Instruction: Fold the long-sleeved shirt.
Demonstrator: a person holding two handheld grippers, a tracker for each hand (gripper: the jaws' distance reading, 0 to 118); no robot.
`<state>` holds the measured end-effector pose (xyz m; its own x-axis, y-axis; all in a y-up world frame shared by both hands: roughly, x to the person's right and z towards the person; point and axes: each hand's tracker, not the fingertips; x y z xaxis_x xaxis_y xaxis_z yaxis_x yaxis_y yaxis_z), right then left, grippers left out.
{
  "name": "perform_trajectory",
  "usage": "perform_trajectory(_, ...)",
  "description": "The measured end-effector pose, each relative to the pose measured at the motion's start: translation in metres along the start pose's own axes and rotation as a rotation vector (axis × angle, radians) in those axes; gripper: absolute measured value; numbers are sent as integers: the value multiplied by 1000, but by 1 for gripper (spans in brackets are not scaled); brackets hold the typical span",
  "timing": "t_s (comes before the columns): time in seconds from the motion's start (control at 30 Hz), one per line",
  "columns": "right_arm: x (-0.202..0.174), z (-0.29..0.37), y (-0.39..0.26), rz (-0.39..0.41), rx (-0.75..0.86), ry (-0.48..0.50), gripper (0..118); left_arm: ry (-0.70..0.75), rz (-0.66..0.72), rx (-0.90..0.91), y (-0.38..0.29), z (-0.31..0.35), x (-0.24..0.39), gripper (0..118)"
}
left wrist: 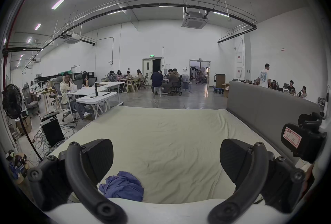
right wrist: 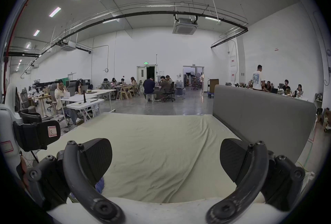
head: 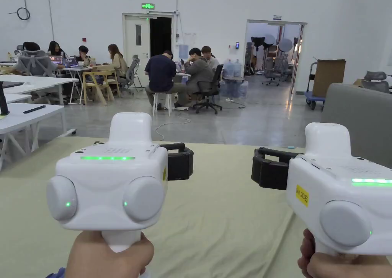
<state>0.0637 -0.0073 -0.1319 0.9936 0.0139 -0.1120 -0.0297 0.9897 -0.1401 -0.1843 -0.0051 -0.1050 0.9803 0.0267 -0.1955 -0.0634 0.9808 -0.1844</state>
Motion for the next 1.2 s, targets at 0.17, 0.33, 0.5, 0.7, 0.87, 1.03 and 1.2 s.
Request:
perform_trajectory(0.17,-1,1,1,-6,0,6,118,0,2,6,1,2,-1,117)
perform_trajectory(0.33,3,0,2,-39,-13,1,118,-3,6,10,2,3,-3,117)
perform_trajectory(0.5,4,0,2,-43,-18,-3,118,-1,9,9,2,3,-4,117)
perform_trajectory(0.7,4,0,3,-42,-16,-1,118,-3,9,6,1,2,-3,117)
perform_trajectory(0.87,4,3,4,-39,-6,2,118,1,10,9,2,3,-3,117)
perform_trajectory(1.03,4,4,5,-37,-1,4,118,0,5,10,3,4,-2,117)
perform_trajectory(1.2,4,5,4,-36,-1,7,118,1,6,11,3,6,-2,117)
